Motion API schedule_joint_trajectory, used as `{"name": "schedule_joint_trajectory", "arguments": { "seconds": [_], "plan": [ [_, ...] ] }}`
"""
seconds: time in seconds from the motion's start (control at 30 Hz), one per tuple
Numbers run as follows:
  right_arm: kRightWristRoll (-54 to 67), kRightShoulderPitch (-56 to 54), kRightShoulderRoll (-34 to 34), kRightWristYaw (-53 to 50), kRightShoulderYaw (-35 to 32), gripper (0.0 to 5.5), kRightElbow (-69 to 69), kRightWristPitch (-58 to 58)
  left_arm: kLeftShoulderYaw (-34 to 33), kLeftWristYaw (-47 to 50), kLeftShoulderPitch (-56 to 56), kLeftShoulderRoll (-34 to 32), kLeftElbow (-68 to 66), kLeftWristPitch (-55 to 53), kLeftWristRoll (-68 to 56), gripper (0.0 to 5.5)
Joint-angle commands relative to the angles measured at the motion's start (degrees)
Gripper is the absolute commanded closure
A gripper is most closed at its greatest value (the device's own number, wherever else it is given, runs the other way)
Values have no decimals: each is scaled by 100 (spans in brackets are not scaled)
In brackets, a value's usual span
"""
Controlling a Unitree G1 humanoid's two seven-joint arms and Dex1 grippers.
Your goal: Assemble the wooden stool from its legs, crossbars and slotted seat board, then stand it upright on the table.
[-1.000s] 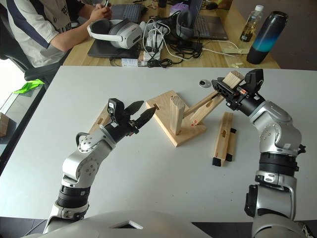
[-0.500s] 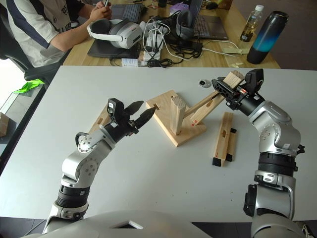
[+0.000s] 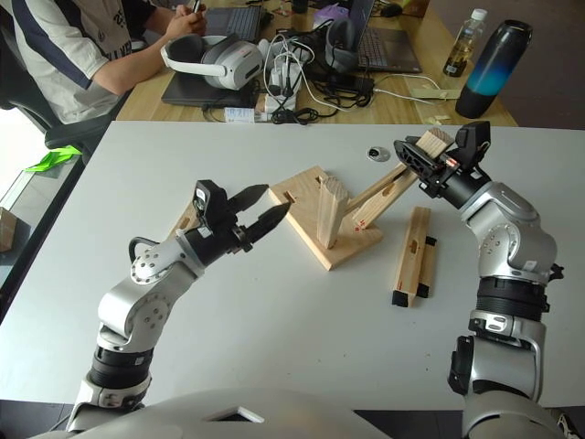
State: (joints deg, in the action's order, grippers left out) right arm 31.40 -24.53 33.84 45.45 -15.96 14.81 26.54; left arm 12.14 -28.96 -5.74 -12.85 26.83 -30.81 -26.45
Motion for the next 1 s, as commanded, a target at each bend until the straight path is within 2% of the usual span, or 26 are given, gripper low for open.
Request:
{"name": "schedule_joint_trajectory", "arguments": {
  "seconds": [0.03, 0.23, 0.4, 0.83, 1.0],
  "plan": [
    [-171, -1, 155, 171, 180, 405, -21, 40, 56, 273, -211, 162, -84, 58, 223, 238],
    [-327, 70, 392, 542, 425, 405, 13, 68, 130, 506, -246, 374, -277, 259, 415, 238],
    [-402, 243, 245, 425, 403, 405, -65, -134, 201, 520, -216, 440, -342, 320, 473, 238],
    [70, 48, -204, -315, -119, 405, -210, -24, 143, 510, -83, 555, -491, 323, 408, 238],
    [400, -31, -264, -298, -249, 405, -405, 182, 107, 491, -88, 583, -531, 317, 393, 238]
  ]
}}
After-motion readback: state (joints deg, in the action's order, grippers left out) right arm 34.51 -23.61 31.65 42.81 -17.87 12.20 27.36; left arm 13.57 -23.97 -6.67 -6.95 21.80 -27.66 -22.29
